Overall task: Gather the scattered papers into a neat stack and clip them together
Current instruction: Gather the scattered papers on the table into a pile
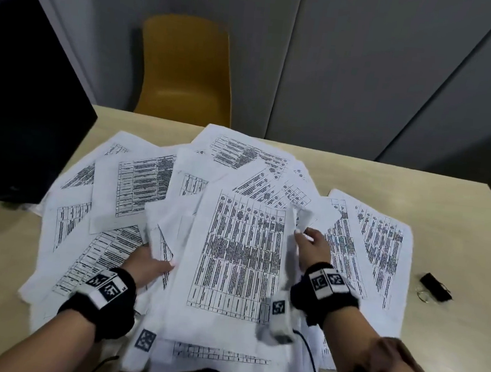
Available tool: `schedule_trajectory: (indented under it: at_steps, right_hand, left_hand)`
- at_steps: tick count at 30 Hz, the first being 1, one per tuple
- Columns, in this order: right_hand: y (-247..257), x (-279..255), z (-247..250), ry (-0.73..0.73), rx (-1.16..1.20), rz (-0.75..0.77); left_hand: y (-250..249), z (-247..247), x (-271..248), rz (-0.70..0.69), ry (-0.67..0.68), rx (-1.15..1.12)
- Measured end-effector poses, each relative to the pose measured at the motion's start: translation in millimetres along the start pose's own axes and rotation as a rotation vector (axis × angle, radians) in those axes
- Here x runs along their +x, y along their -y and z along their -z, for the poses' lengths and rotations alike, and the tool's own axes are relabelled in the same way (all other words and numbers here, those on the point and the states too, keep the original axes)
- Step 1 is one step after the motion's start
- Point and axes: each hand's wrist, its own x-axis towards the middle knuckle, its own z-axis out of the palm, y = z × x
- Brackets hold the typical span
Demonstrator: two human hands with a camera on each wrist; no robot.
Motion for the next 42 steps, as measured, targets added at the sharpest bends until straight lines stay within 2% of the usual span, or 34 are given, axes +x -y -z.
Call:
schedule_trajectory:
  at_steps: [3, 5, 9, 12, 16, 17, 19, 21, 23, 25, 27, 28, 32, 34, 37, 42]
  right_hand:
    - [3, 13, 2, -0.095, -0.064, 0.099]
    - [2, 16, 8, -0.107, -0.117, 0.173]
    - [-11, 19, 23, -0.011, -0.318, 0.184]
    - [-24, 9, 15, 0.078, -0.326, 0.142]
    - [-29, -4, 2, 0.145, -0.251, 0.138]
    - [-28, -3, 4, 0.108, -0.230, 0.141]
    - [-25, 4, 18, -0.077, -0.275, 0.134]
    - [-21, 14, 41, -0.290, -0.396, 0.011]
    - [-19, 17, 64, -0.342, -0.459, -0.139]
    - [-21, 18, 77, -0.306, -0.493, -0.180]
    - [-23, 19, 80, -0.248, -0.464, -0.139]
    - [-24, 19, 79, -0.198, -0.421, -0.119]
    - [-24, 6, 71, 0.086, -0.323, -0.200]
    - [-24, -2, 66, 0.096, -0.247, -0.204]
    - [-26, -11, 51, -0.008, -0.143, -0.173]
    - [-29, -31, 22, 0.102, -0.016, -0.197]
  left_hand:
    - [1, 2, -1, 0.017, 0.008, -0.070]
    - [0, 4, -3, 0.035, 0.024, -0.180]
    - [-5, 3, -7, 0.017, 0.083, -0.266]
    - [-4, 2, -7, -0.006, 0.094, -0.169]
    - [2, -4, -7, -0.039, -0.034, 0.111]
    - [3, -5, -9, -0.043, -0.049, 0.125]
    - [4, -3, -12, -0.044, -0.074, 0.085]
    - [4, 3, -13, -0.049, -0.107, 0.018]
    - [4, 12, -11, -0.044, -0.121, -0.076]
    - [3, 15, -9, -0.033, -0.121, -0.143]
    - [4, 15, -5, -0.021, -0.119, -0.168]
    - [4, 14, -4, -0.014, -0.132, -0.177]
    - [9, 14, 4, 0.025, -0.136, -0.193]
    - [9, 14, 5, 0.049, -0.121, -0.213]
    - [10, 13, 7, 0.073, -0.113, -0.239]
    - [8, 12, 8, 0.091, -0.115, -0.226]
